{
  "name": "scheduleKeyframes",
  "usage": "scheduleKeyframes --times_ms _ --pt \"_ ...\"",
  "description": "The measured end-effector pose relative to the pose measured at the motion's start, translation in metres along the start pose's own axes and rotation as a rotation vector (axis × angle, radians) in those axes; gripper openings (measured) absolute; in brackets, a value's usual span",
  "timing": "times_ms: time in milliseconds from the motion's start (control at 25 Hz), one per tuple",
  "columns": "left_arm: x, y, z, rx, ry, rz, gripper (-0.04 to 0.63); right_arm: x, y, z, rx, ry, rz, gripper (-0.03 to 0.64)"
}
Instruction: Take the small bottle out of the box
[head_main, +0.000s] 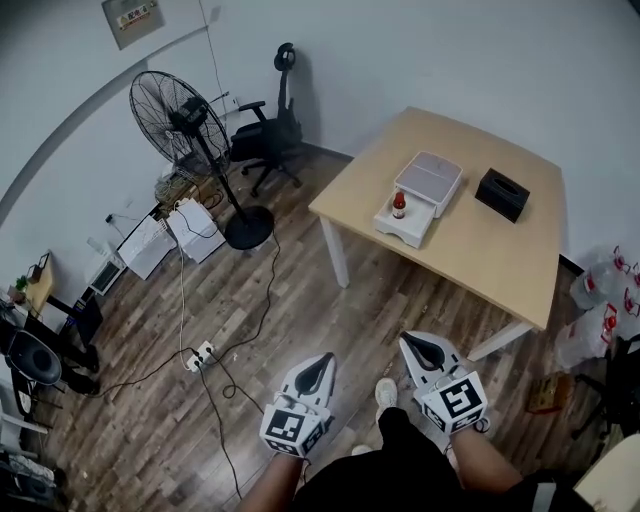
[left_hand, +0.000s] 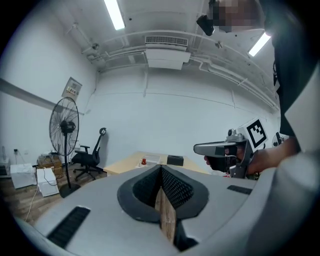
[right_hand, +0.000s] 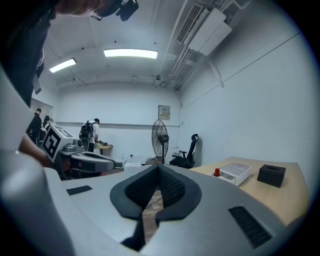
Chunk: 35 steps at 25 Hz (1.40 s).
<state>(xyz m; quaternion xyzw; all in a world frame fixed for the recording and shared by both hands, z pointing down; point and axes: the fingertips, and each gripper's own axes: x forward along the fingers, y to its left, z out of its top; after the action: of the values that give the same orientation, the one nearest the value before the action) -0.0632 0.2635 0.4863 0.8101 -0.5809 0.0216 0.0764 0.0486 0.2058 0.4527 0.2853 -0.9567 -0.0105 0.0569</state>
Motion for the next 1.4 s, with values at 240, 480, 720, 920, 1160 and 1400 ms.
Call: scheduleKeyframes --times_ms 240,480,720,920,1160,1400 --pt "0.054 0.036 0.005 -0.024 -0.004 0.046 0.012 0.051 -0.048 -0.004 0.026 0.044 0.042 0.014" --pt "0.111 0.059 0.01 -0.029 0.026 0.056 0.012 0.093 -0.094 -0.001 0.024 0.051 0.08 0.014" --pt "0.165 0.084 0.02 -0.026 0.026 0.072 0.012 0.132 -0.14 -0.003 0.028 0.047 0.096 0.014" --pt "0.196 0.106 0.028 -0.029 0.019 0.102 0.012 0.158 -0.173 -0.008 0.02 0.047 0.091 0.014" --pt "0.224 0.121 0.032 -0.025 0.015 0.111 0.012 0.181 -0.197 -0.009 0.021 0.042 0.098 0.014" --pt "0.251 0.129 0.03 -0.036 0.019 0.066 0.012 0.199 -0.216 -0.014 0.029 0.061 0.077 0.014"
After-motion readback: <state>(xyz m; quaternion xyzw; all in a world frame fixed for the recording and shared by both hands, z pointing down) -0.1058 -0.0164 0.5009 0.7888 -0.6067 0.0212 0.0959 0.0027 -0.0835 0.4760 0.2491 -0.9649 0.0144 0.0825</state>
